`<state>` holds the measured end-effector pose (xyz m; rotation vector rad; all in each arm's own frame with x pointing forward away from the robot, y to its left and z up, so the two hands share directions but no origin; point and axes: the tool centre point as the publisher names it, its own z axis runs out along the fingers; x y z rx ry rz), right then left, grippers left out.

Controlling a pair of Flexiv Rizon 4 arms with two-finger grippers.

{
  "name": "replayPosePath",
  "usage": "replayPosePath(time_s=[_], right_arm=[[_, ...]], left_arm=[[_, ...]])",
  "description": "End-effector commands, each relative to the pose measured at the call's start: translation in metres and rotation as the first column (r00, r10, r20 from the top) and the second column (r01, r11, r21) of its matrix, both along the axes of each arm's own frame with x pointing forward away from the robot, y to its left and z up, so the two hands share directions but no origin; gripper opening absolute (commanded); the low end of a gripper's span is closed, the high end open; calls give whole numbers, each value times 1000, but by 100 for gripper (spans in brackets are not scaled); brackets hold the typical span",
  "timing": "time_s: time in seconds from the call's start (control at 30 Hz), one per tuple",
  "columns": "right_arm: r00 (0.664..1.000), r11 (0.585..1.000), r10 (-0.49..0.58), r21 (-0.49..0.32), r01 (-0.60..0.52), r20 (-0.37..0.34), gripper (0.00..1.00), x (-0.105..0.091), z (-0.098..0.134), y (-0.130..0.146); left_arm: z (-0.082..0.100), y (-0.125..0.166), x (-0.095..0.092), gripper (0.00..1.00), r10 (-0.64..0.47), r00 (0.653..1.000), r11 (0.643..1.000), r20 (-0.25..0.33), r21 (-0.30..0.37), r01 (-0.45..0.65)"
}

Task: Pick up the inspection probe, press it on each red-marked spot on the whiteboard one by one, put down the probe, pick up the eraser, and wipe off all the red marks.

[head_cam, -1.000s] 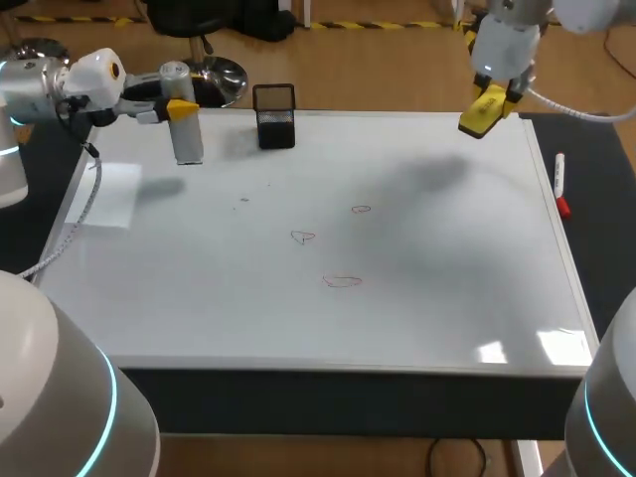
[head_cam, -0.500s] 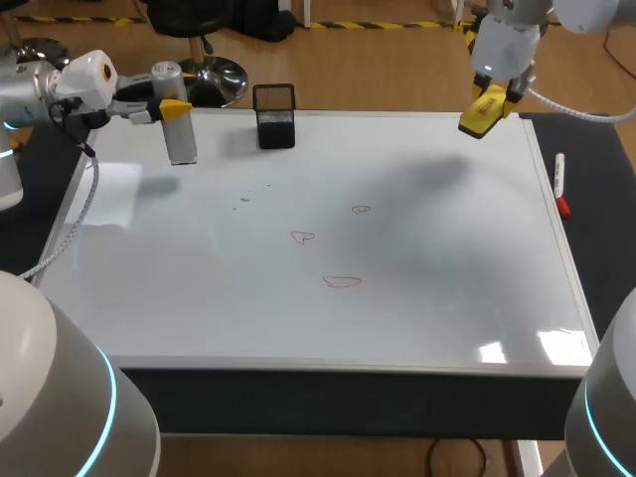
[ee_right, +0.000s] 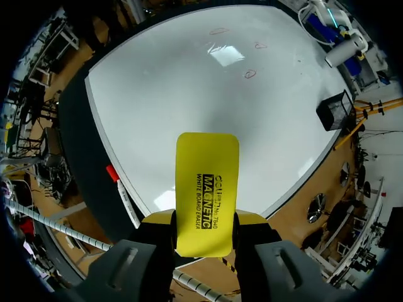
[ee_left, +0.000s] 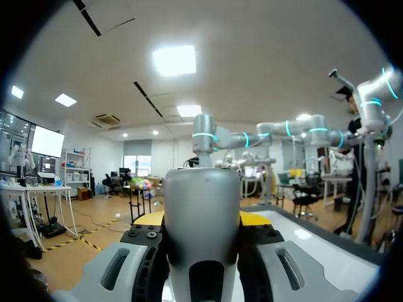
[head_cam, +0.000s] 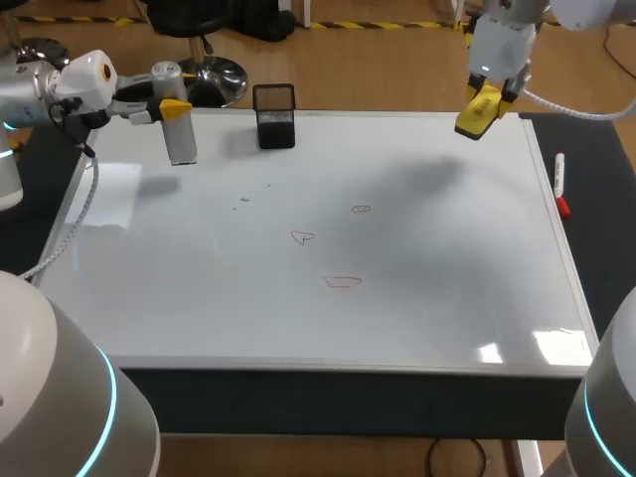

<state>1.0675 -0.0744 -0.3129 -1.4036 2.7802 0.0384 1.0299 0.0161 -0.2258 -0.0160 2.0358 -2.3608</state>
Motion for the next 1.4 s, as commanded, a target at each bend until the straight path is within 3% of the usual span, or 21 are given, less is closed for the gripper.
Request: replayPosePath(time_s=[0.03,0.27,0.7,1.1,1.4], right_arm=[[999,999,32,-25,-32,-12,0,-14,8,22],[993,995,97,-23,-99,-64,0,-43,7,68],[964,966,258,-16,-259,-64,0,-102,2,173],[942,943,332,-18,-333,-53,0,-129,-8,248],[928,930,368,34,-366,-57,0,-147,-18,294]], left_arm=[[2,-1,-2,0,7,1000,1000,1,3,-7],[2,-1,-2,0,7,1000,1000,1,3,-7],[2,-1,-2,0,7,1000,1000,1,3,-7],[2,-1,-2,0,7,1000,1000,1,3,-7],[2,-1,-2,0,7,1000,1000,1,3,-7]])
